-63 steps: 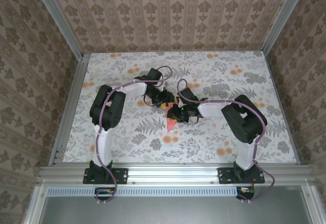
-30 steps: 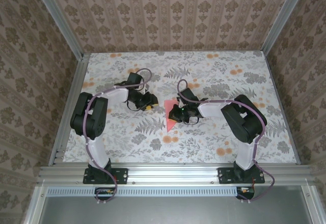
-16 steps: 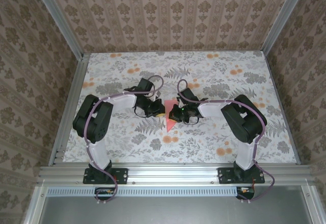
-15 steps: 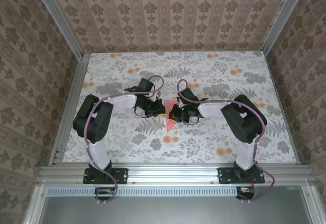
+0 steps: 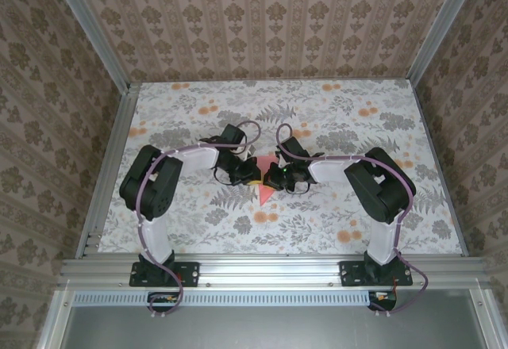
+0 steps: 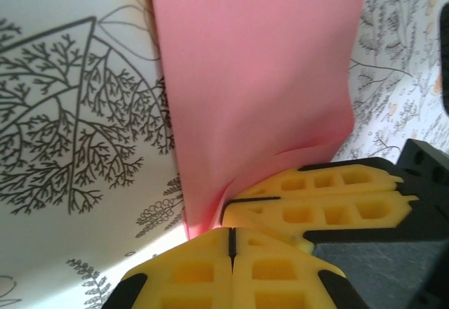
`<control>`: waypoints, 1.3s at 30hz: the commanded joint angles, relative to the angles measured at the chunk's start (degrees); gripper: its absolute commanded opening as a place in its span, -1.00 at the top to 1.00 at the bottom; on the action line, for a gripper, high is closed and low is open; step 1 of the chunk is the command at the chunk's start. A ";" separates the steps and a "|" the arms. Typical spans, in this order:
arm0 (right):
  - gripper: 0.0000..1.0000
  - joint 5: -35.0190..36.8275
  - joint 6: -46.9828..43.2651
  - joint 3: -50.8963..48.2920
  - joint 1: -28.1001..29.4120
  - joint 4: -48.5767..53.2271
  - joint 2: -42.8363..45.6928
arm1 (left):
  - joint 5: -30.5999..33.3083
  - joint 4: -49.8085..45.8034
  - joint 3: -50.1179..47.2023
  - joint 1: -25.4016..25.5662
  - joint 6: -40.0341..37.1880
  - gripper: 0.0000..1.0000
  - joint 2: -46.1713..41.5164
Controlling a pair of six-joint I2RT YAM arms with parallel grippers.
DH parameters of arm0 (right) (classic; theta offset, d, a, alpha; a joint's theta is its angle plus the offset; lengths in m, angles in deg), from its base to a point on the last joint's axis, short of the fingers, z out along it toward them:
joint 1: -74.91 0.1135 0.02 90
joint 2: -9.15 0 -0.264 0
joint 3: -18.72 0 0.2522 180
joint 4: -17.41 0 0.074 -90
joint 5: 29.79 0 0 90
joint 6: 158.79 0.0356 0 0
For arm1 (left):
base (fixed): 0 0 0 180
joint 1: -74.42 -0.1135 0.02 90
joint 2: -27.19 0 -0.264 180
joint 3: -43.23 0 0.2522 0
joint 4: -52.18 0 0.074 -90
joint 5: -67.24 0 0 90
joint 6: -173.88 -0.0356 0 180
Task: Fold a paper plane with a square sheet of paper (pick it up from the middle)
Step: Third fold the triangle at the center of the table.
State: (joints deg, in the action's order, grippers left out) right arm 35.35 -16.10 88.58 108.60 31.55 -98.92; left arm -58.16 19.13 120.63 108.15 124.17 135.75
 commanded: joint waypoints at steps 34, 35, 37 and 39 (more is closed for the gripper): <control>0.96 -8.97 1.98 -11.01 2.05 -8.81 9.57 | 8.39 -6.85 1.12 0.98 -0.96 1.00 4.47; 0.96 -9.06 2.07 -11.01 2.21 -9.03 9.23 | 8.46 -6.86 1.10 1.05 -0.93 1.00 4.48; 0.96 -9.39 2.40 -10.92 2.45 -9.89 8.28 | 8.74 -6.97 1.15 1.07 -0.95 1.00 4.45; 0.97 -9.59 2.59 -10.73 2.76 -10.21 7.39 | 8.83 -7.00 1.16 1.07 -0.84 1.00 4.49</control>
State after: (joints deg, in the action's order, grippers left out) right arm 27.55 -14.57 78.04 110.87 23.57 -90.44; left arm -54.32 16.12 122.31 108.90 124.12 137.71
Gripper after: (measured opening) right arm 0.055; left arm 0.053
